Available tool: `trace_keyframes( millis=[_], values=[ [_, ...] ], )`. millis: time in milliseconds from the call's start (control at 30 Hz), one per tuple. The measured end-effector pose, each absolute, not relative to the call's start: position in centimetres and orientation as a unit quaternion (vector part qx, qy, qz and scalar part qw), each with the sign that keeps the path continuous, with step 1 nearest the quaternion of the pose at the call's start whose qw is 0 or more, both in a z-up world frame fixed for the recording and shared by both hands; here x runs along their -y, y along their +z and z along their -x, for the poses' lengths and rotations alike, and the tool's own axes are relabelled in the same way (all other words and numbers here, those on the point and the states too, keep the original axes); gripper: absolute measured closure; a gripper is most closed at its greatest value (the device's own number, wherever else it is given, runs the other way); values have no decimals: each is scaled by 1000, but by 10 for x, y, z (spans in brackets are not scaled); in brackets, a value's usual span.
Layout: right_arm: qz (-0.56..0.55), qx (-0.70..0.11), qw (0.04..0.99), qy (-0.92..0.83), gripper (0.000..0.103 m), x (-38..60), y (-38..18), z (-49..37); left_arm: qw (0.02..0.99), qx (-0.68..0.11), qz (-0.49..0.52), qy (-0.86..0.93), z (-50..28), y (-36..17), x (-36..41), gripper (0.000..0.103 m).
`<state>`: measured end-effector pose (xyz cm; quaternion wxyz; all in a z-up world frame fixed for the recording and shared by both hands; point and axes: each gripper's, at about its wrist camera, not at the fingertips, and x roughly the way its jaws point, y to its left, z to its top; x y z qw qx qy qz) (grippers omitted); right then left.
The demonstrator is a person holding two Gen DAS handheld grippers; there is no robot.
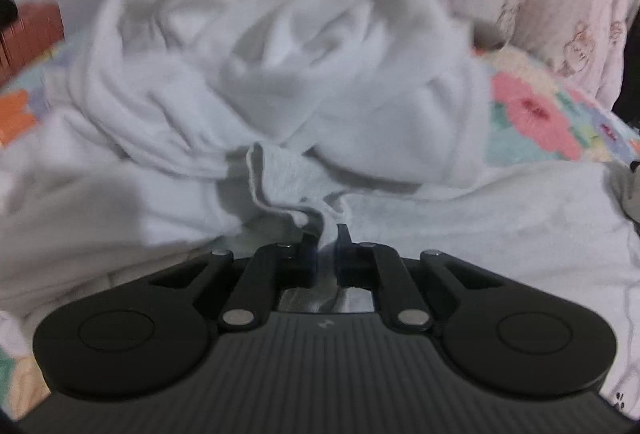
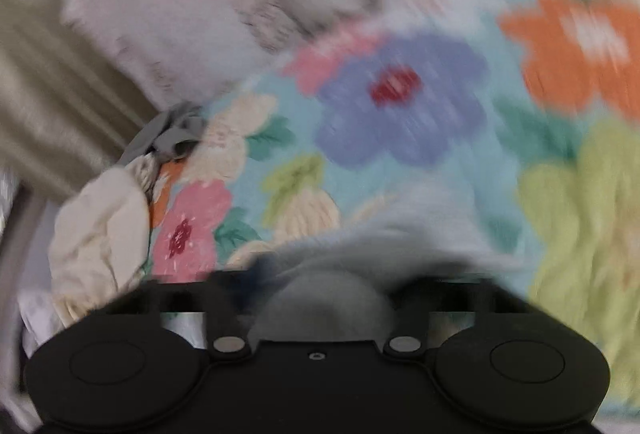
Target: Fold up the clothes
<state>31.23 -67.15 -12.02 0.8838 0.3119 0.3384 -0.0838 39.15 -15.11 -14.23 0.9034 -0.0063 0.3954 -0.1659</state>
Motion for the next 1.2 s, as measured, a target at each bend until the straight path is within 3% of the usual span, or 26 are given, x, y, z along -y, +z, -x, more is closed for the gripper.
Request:
trace_keyframes(
  millis=[233,433,533,633,733,767,800,967,1200],
  values=[
    [-175,-227,958,-21,89,650,-48,-242,949,-267,-14,-165,-320,-87,146,96],
    [-85,-210,972,55,90,614,-13,-177,961,-210,-14,-179,-289,-64,124,96],
    [-10,-237,970,46,91,609,-3,-199,967,-197,9,-160,-296,-54,119,96],
    [21,-207,978,-27,91,621,19,-262,967,-211,58,-130,-317,-52,112,96],
    [10,-195,977,-87,86,634,24,-321,963,-244,70,-91,-340,-69,113,96],
    [3,-203,973,-111,73,638,19,-334,962,-256,62,-79,-345,-77,116,96],
    [-2,-211,968,-134,67,641,12,-344,960,-267,54,-67,-350,-86,118,96],
    [-53,-253,949,-182,61,658,-21,-346,949,-314,21,-33,-364,-119,125,95],
    [-127,-366,915,-112,58,699,-66,-300,950,-310,19,-26,-362,-124,124,93]
  ],
)
